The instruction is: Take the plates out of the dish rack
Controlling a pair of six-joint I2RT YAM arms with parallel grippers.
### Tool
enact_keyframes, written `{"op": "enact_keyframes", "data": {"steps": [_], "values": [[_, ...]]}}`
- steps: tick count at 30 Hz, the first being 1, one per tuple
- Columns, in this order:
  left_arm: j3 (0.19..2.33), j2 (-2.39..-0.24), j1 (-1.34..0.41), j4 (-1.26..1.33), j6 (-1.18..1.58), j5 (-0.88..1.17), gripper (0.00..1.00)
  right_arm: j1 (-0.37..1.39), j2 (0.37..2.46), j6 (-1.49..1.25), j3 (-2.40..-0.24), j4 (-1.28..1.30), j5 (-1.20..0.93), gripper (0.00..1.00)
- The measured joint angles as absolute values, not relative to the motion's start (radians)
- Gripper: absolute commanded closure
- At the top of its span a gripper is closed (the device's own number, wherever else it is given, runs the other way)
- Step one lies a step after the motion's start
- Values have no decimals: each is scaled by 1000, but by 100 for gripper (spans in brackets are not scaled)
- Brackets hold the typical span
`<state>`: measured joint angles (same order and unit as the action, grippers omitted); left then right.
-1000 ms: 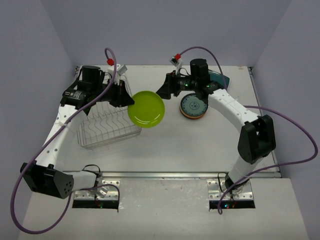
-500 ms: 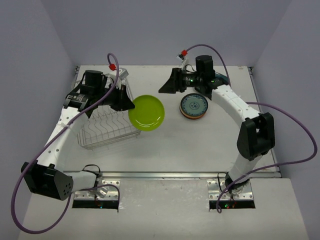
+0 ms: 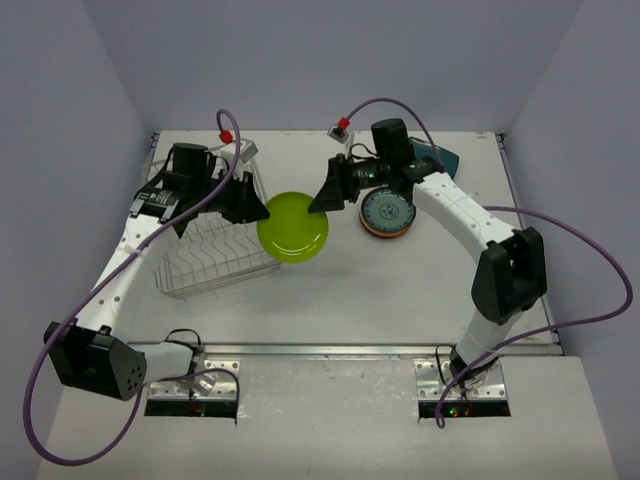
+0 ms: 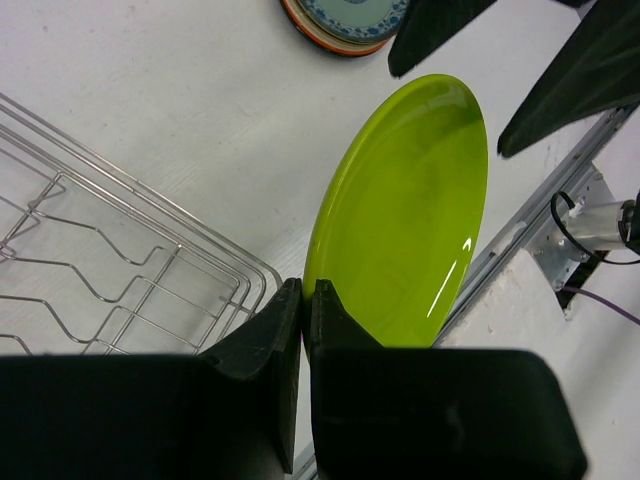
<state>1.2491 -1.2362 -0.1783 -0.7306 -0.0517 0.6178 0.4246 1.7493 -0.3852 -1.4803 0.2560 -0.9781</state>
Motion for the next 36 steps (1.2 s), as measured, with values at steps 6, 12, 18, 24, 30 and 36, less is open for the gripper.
{"op": "enact_keyframes", "data": {"steps": [6, 12, 18, 24, 30, 36], "values": [[1249, -1238, -178, -721, -51, 617, 100, 457, 1750, -236, -1480, 405, -909, 79], [1249, -1244, -183, -699, -34, 570, 47, 468, 1750, -181, -1480, 432, -810, 100], [1256, -1277, -189, -687, 18, 397, 0, 403, 1754, -187, -1479, 457, -709, 100], [1261, -1322, -165, -684, 47, 164, 0, 136, 1819, -234, -1479, 450, -667, 100], [1274, -1358, -124, -678, 68, 59, 0, -52, 1925, -230, -1478, 465, -595, 100], [1291, -1368, -123, -677, 77, 28, 0, -105, 2007, -217, -1486, 494, -560, 100]]}}
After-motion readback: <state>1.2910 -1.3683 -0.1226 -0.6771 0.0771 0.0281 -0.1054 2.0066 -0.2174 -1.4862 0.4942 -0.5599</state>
